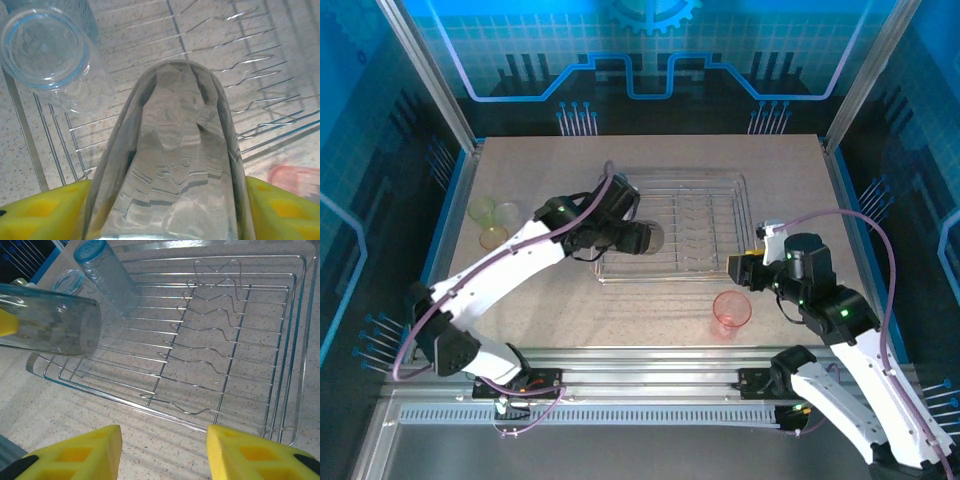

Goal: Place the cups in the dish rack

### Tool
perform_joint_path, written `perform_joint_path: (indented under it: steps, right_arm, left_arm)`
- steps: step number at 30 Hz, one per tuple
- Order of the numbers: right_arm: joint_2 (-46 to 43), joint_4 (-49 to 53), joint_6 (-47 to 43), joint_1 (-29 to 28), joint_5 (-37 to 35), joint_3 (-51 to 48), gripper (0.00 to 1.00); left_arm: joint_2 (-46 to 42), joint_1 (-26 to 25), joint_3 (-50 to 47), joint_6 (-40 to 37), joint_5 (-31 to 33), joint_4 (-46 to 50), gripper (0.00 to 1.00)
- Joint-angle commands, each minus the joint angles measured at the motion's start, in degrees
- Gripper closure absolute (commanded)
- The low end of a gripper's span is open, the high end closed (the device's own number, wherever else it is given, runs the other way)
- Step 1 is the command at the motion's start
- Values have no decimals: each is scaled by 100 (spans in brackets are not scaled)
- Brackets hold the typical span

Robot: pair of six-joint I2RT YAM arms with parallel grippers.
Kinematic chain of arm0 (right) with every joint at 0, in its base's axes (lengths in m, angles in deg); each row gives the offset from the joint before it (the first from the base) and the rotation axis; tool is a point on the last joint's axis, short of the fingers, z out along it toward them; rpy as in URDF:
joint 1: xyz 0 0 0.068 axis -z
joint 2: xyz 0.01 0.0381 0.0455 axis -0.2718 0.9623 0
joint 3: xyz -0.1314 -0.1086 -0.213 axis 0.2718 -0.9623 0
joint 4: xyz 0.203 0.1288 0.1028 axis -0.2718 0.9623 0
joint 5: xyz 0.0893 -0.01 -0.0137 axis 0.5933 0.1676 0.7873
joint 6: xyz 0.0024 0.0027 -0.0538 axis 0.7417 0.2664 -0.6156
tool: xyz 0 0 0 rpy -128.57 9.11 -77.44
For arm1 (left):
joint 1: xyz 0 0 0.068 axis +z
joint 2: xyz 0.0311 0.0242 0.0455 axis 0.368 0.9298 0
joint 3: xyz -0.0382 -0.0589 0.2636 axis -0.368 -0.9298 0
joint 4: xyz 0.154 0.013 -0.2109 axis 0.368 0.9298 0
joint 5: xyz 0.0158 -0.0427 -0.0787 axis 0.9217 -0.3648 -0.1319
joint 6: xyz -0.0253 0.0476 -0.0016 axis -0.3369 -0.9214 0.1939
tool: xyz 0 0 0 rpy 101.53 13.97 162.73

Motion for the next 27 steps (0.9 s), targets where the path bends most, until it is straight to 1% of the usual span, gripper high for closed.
perform_joint_path:
  steps: [1,10,17,27]
  right_arm:
    - [-132,60,-140,-23,-193,-53,51]
    - [-265,104,-236,-10,-292,-76,51]
    - [-309,107,-283,6,-354,-81,50]
    - [-310,51,-316,18,-331,-117,47]
  left_arm:
    - [334,-23,270,-207,235,464,83]
    - [1255,-23,806,-162,489,1191,82]
    - [1422,42,909,-285,606,1478,80]
    - [1604,179,804,-436,589,1747,71]
